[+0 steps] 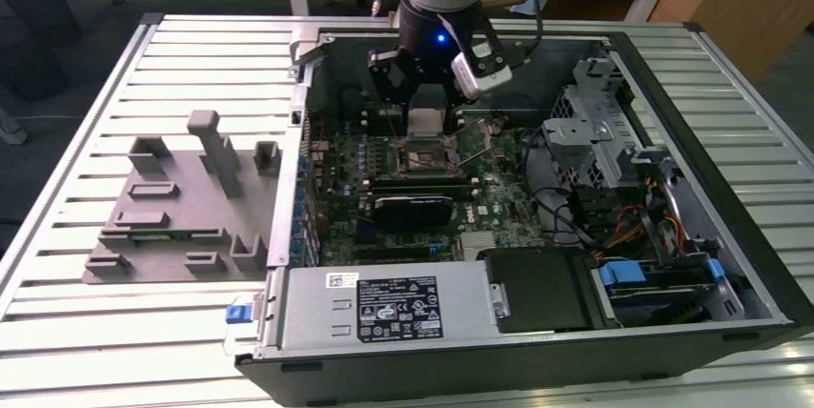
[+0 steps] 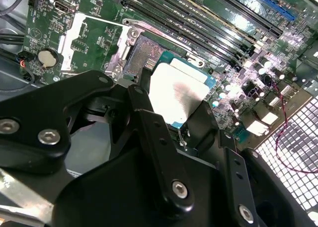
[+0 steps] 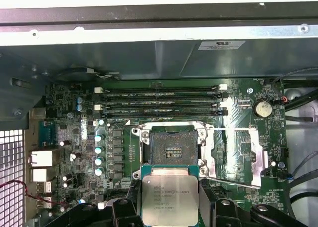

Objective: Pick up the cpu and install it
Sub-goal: 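Place the cpu into insertion slot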

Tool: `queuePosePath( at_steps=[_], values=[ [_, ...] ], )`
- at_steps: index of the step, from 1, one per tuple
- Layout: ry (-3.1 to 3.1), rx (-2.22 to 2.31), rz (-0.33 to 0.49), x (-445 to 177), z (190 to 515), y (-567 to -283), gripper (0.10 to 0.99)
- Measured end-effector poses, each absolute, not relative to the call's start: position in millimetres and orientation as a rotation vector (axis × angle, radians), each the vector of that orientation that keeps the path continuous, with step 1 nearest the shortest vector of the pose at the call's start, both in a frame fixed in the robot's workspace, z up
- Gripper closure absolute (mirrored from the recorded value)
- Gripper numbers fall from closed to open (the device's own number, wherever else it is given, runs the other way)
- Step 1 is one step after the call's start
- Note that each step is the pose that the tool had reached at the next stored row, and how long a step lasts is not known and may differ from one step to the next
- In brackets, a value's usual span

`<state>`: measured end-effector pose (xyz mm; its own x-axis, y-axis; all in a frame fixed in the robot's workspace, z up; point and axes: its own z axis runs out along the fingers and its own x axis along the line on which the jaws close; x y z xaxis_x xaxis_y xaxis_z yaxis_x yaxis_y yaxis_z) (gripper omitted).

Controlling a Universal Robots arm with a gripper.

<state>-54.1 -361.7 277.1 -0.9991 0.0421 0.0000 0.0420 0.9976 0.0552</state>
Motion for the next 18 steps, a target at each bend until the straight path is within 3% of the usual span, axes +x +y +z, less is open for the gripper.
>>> queuePosePath(
  at_steps=[18],
  values=[
    [3.090, 0.510, 0.085, -54.1, 276.9, -361.7, 0.545]
  ],
)
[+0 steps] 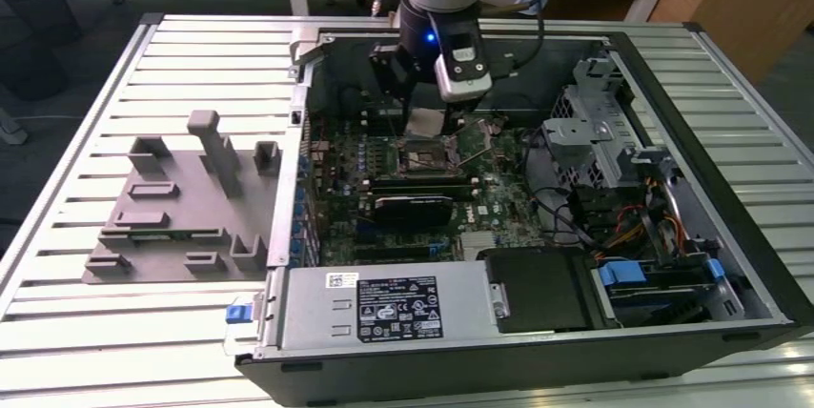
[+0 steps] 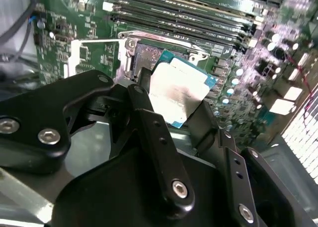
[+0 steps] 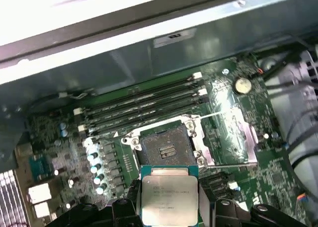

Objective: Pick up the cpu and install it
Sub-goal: 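Place the cpu into insertion slot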

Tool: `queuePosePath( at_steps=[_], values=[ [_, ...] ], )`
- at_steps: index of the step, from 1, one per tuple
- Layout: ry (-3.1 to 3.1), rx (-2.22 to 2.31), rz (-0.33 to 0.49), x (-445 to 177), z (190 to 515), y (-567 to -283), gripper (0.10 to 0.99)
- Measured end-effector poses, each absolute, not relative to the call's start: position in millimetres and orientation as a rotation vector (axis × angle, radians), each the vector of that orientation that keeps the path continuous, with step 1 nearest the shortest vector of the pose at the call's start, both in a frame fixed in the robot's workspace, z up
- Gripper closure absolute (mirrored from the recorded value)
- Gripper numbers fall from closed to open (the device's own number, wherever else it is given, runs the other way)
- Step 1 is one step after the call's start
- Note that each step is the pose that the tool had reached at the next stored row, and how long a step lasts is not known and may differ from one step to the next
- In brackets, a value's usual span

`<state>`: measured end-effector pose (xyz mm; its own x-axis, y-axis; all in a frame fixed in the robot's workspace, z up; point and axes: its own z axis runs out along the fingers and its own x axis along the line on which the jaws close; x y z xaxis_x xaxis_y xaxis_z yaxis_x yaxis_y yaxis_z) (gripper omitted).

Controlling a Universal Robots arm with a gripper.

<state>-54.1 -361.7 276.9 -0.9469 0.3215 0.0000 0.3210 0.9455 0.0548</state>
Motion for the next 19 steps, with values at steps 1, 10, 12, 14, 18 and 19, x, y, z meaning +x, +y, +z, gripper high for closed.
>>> queuePosePath(
  at_steps=[1, 10, 12, 14, 18, 19],
  values=[
    [3.085, 0.537, 0.084, -54.1, 276.9, -361.8, 0.545],
    [3.032, 0.763, 0.078, -54.1, 276.9, -361.7, 0.545],
    [3.019, 0.808, 0.075, -54.1, 276.8, -361.7, 0.545],
    [3.006, 0.852, 0.073, -54.1, 276.9, -361.7, 0.545],
    [2.977, 0.944, 0.069, -54.1, 276.8, -361.7, 0.545],
    [2.968, 0.968, 0.068, -54.1, 276.8, -361.7, 0.545]
  ],
)
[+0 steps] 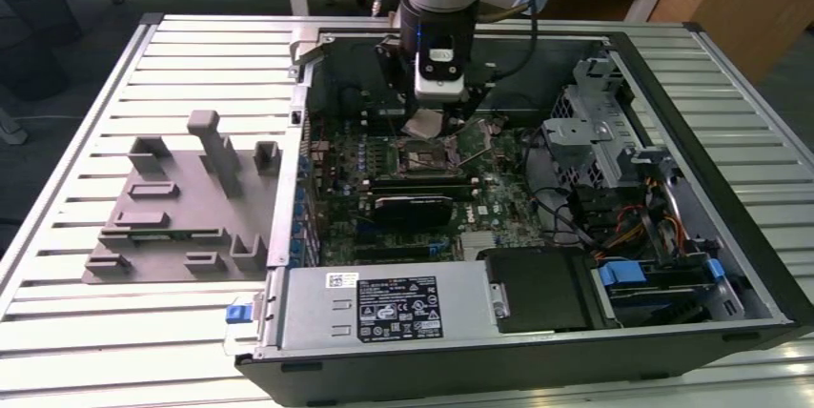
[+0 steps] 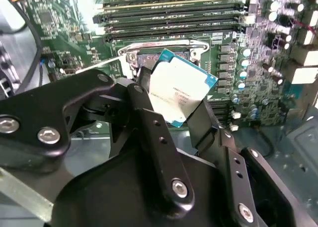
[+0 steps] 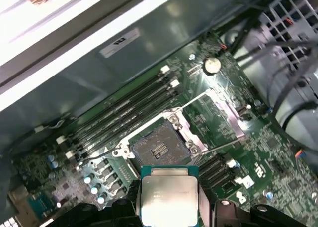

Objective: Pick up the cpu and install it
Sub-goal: 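Place the cpu into insertion slot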

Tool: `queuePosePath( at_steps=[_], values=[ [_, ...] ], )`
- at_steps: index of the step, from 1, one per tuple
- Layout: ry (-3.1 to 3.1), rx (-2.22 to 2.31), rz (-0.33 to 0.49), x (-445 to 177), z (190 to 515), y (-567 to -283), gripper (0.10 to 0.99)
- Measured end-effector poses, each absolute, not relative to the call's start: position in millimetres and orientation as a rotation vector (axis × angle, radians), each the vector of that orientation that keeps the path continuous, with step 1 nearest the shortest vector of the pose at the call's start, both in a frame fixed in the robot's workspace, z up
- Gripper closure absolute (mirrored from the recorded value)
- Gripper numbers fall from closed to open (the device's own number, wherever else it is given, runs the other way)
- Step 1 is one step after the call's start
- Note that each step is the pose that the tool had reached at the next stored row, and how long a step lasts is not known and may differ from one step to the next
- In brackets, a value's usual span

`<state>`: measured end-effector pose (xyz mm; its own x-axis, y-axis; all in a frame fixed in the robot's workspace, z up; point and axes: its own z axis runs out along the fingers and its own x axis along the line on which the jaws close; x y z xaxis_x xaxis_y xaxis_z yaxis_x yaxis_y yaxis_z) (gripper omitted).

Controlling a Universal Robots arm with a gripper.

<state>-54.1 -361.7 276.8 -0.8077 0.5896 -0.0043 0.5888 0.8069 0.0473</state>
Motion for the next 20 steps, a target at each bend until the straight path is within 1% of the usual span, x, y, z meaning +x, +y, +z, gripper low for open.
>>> queuePosePath(
  at_steps=[20],
  values=[
    [2.742, 1.477, 0.060, -54.1, 274.8, -361.7, 0.545]
  ],
)
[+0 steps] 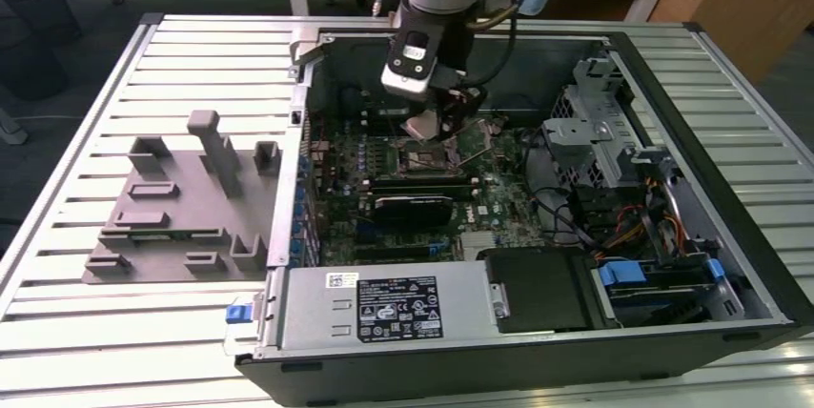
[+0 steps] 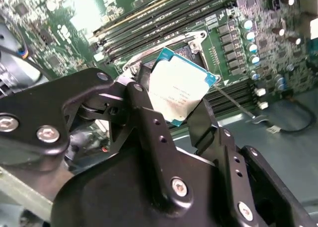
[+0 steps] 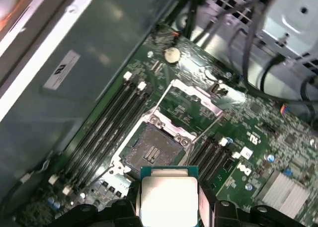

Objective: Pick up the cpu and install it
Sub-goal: 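Place the cpu into insertion slot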

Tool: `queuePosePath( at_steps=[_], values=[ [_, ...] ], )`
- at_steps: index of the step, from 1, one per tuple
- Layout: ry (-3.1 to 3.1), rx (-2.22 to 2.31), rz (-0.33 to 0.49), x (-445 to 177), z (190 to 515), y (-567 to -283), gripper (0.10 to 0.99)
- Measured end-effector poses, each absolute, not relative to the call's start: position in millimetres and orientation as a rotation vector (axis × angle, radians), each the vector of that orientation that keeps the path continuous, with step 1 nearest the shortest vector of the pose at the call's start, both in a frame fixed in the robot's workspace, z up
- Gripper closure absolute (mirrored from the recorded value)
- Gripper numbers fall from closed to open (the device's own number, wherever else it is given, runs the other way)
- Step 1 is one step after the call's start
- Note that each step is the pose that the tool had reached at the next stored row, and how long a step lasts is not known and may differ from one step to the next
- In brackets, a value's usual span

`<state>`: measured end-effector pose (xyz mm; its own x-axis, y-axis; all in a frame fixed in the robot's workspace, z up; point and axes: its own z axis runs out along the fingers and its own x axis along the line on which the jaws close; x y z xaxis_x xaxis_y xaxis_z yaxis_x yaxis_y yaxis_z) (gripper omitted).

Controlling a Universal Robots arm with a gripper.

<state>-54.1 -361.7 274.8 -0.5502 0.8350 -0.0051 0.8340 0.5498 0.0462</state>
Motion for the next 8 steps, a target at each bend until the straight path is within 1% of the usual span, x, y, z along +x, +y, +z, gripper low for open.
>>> queuePosePath(
  at_steps=[8],
  values=[
    [2.625, 1.672, 0.057, -54.1, 273.7, -361.7, 0.545]
  ],
)
